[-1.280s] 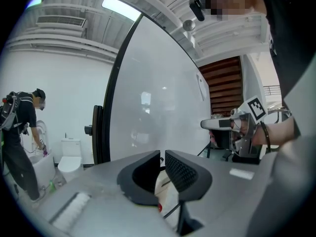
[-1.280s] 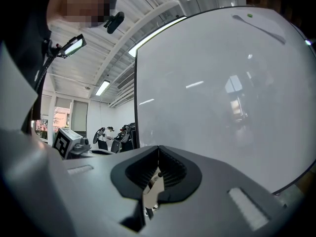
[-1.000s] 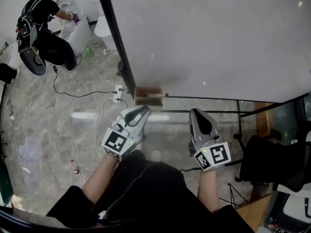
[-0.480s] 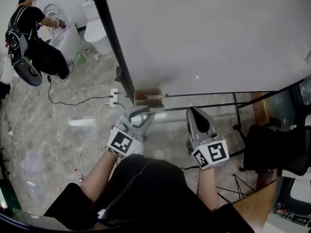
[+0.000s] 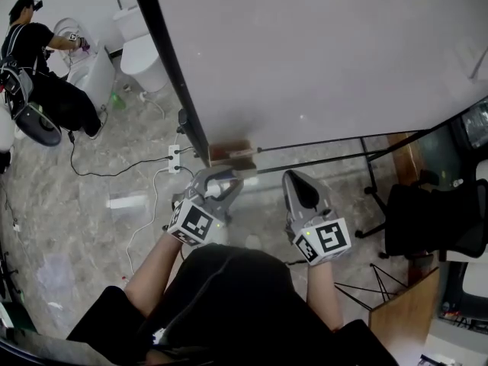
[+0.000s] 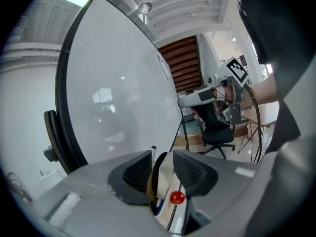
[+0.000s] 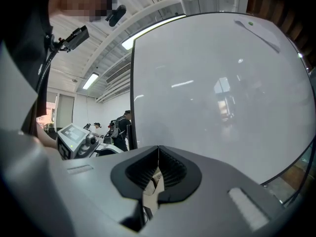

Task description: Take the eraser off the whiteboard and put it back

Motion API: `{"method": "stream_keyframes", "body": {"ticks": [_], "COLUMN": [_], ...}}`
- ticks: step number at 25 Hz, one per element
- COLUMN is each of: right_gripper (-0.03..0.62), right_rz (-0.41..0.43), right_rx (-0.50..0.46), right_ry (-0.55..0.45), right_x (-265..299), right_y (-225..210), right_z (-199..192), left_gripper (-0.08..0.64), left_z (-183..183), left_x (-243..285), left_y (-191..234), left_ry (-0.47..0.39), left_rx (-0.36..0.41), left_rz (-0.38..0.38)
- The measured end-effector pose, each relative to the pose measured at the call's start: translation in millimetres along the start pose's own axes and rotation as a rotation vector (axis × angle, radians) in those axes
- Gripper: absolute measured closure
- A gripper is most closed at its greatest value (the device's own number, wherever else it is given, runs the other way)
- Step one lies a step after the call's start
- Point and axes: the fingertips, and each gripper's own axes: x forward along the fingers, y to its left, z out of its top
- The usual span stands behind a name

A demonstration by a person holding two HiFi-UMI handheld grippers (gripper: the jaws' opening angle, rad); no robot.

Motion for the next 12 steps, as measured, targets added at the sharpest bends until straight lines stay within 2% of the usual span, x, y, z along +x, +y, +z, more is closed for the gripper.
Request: {"method": "stream_keyframes", "body": {"ticks": [12], "right_gripper": [0.581], "right_rz": [-0.05], "right_rx": [0.01], "right_ry": [-0.002], "right_x": [-5.2], "right_y": [-2.6], "right_z": [-5.2], "left_gripper": [0.36], "left_z": [-18.3], "left_x": [12.3], "left_y": [1.4], "left_ry": [0.062], "left_rx": [0.061], "left_rz": [-0.043]}}
